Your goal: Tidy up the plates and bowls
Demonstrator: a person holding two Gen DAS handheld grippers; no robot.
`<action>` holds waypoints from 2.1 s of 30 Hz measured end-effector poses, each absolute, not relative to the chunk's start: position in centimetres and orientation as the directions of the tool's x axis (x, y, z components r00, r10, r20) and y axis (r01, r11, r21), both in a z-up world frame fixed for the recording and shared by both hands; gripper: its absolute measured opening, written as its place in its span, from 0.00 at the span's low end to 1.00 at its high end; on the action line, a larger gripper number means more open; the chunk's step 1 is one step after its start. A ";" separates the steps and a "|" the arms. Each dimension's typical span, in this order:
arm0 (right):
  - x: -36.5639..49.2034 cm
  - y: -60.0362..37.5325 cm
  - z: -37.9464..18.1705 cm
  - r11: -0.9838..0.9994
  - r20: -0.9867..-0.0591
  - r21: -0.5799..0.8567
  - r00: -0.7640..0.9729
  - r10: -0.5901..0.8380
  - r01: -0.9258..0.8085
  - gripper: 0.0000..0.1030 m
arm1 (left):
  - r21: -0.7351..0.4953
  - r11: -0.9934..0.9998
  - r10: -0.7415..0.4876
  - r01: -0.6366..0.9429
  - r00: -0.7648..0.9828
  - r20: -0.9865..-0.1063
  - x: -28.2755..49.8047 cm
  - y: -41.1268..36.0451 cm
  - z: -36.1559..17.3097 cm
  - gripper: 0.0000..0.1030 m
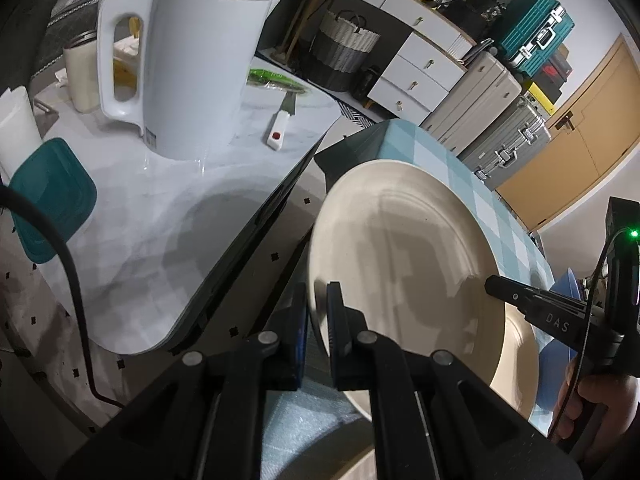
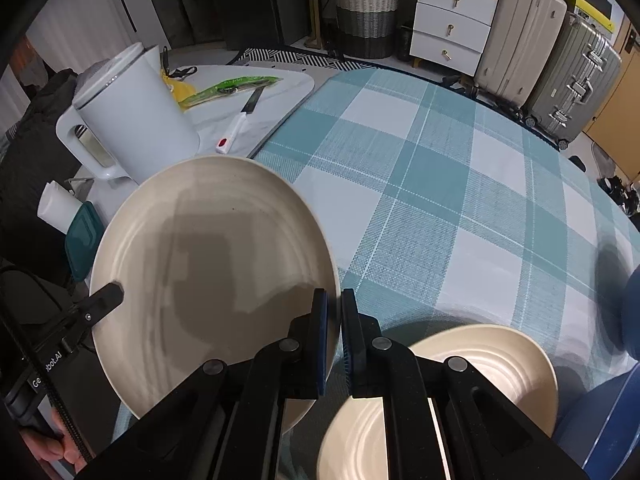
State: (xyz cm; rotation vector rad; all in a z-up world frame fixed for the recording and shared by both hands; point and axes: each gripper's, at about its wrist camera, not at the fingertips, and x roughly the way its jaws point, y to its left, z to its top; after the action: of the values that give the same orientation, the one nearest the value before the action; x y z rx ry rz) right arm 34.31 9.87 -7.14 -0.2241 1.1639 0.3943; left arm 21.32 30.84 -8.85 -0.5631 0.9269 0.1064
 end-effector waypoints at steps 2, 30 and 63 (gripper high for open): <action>34.0 9.5 -6.6 0.913 -0.921 0.039 0.340 0.190 -0.406 0.06 | -0.415 0.853 -0.151 -0.317 0.611 -0.777 21.0 30.5 -8.4 0.06; 18.5 4.6 -4.4 0.939 -0.918 0.090 0.339 0.208 -0.333 0.06 | -0.304 0.919 -0.102 -0.251 0.593 -0.798 9.0 25.6 -4.9 0.07; 14.3 1.9 -7.0 0.949 -0.888 0.112 0.399 0.229 -0.296 0.03 | -0.167 0.965 -0.040 -0.202 0.515 -0.857 7.3 22.7 -8.2 0.08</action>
State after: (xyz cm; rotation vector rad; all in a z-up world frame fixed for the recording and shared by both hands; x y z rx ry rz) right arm 14.28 1.92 -7.01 -0.0676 1.1119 0.3326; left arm 7.28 22.74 -8.19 -0.2593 1.0288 0.0984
